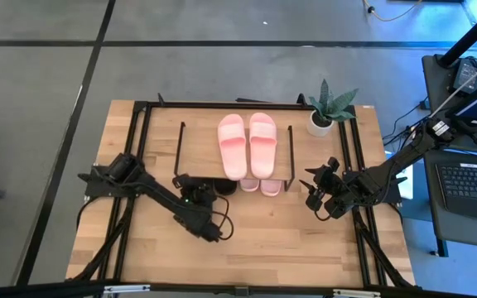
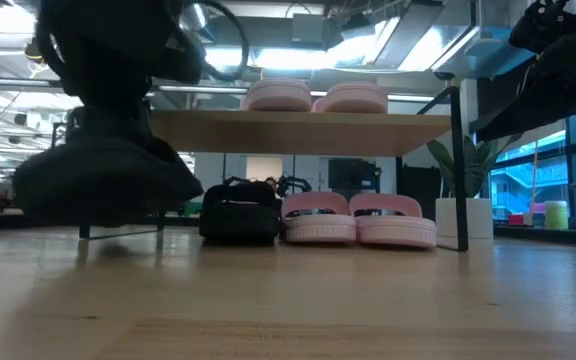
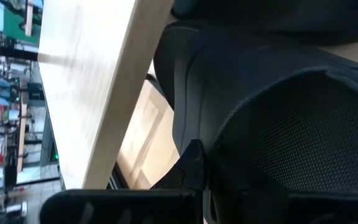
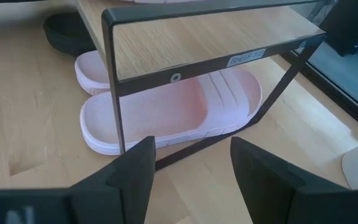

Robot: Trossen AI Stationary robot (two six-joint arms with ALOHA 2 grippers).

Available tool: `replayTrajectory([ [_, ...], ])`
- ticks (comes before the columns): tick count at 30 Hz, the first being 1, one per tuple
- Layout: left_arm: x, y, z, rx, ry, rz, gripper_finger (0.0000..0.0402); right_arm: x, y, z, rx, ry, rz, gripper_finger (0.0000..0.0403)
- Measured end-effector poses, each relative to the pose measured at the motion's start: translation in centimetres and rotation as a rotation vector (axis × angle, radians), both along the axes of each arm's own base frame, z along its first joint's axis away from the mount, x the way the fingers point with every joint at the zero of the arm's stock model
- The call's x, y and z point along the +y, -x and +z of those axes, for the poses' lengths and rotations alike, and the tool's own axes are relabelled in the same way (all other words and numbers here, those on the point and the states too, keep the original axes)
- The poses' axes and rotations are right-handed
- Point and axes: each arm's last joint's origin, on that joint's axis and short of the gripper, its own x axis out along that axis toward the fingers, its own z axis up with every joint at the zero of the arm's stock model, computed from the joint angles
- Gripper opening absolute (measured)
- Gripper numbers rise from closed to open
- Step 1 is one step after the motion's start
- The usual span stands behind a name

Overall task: Pick and place slides into the shelf
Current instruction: Move the black slipper under the shelf

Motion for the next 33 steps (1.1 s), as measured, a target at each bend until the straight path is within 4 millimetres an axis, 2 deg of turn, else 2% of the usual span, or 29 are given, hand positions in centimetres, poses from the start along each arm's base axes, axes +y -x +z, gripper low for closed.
replayTrajectory([
  [16, 4.9, -0.7, -1.3, 0.099, -0.019, 0.098, 0.0003, 0.0, 0.0, 0.0, 0.001, 0.001, 0.001, 0.021],
  [19, 5.3, -1.2, -1.5, 0.086, -0.002, 0.088, 0.0008, 0.0, 0.0, 0.0, 0.002, 0.002, 0.001, 0.021],
  [25, 5.9, -1.4, -1.6, 0.077, 0.011, 0.111, 0.0045, 0.0, 0.0, 0.0, 0.003, 0.003, 0.002, 0.021],
  [33, 5.9, -1.4, -1.6, 0.111, 0.046, 0.108, 0.0065, 0.0, 0.0, 0.0, 0.002, 0.003, 0.001, 0.021],
])
